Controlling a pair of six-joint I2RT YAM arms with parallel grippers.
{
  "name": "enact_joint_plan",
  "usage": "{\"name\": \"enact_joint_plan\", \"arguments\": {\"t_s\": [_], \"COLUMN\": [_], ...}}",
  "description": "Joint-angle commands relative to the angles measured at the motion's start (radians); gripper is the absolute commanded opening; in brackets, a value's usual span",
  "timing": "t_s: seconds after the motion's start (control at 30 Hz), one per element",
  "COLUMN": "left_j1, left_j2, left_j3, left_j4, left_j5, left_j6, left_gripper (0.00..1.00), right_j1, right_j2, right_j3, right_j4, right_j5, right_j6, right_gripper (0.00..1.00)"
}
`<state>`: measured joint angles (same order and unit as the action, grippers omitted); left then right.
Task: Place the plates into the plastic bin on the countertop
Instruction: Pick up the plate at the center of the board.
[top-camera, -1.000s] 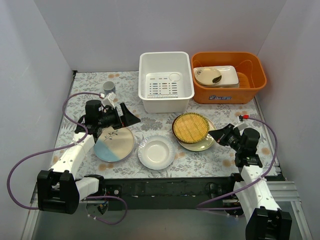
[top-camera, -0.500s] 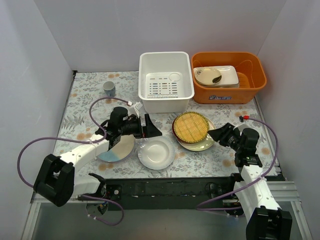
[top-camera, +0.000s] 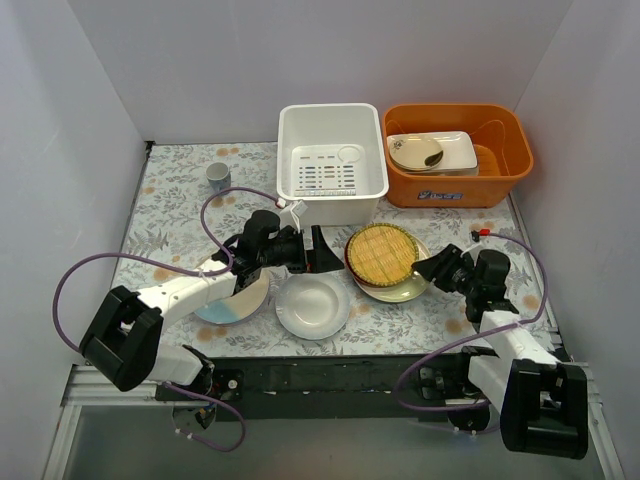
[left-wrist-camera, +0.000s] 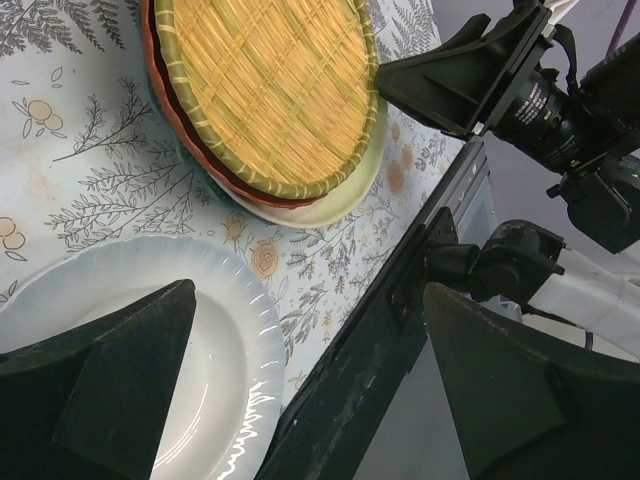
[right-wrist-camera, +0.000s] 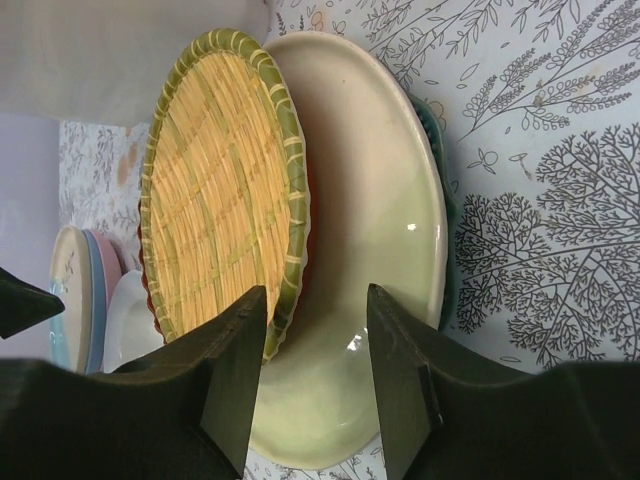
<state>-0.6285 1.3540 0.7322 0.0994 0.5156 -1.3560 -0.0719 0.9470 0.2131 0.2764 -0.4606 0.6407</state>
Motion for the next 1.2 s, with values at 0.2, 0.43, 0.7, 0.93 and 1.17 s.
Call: {"name": "enact_joint_plan", "arguments": {"t_s": [0.2, 0.43, 0.7, 0.93, 1.17], "left_j1": [-0.019, -0.023, -0.025, -0.027, -0.027], "left_j2": [-0.021, -0.036, -0.035, -0.035, -0.049], "left_j3": [-0.002, -0.013, -0.022, -0.025, -0.016], "left_j4": [0.017, 0.014, 0.014, 0.014, 0.000], "left_j5": [-0.048, -0.057, -0.065, -0.066, -0.072], "left_j6": [-0.009, -0.014, -0.023, -0.020, -0.014], "left_gripper": [0.98, 0.98, 0.98, 0.98, 0.98], "right_j1": [-0.003, -0.005, -0.005, -0.009, -0.014], "right_j2": [0.146, 0.214, 0.081, 0.004, -0.046], "right_j3": [0.034, 0.034, 0.049, 0.066, 0.097], "right_j4": [0.204, 0.307, 0.213, 0.169, 0.132], "right_j5": [-0.052, -0.105, -0.086, -0.089, -0.095], "right_j6": [0.023, 0.079, 0.053, 0.066, 0.071], "right_gripper": [0.47, 0.21, 0.01, 0.01, 0.01]}}
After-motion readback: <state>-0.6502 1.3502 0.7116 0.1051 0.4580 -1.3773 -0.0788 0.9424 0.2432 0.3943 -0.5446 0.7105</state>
